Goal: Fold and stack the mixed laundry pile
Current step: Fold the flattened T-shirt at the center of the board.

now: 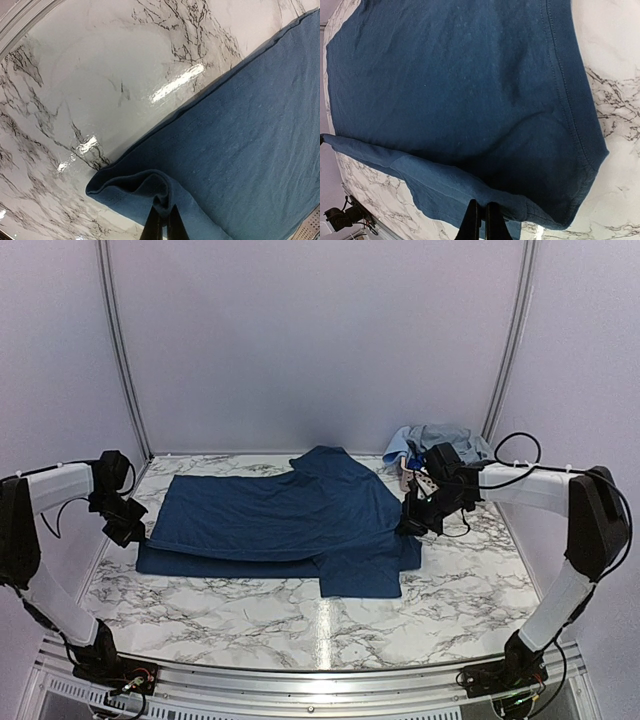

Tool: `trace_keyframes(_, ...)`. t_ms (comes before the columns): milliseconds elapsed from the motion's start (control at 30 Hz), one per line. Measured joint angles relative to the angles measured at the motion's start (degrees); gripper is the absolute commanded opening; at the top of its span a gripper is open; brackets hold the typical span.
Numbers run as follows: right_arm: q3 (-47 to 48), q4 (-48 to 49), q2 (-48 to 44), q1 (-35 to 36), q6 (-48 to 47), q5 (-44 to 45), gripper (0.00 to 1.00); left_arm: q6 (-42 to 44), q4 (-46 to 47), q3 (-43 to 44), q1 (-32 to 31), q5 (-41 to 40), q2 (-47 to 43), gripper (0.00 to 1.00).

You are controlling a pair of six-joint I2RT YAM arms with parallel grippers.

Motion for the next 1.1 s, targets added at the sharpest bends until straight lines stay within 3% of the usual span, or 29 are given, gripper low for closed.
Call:
trace_keyframes(1067, 8.1, 2.3, 12.1, -2.1, -4.5, -2.0, 0.0, 0.1, 6.2, -2.6, 2.0, 0.0, 5.7, 0.0)
trace_keyframes(1100, 8.1, 2.4, 12.3, -2.1, -4.5, -2.0, 0.0, 0.1, 6.5, -2.6, 2.0, 0.0, 5.9, 0.03)
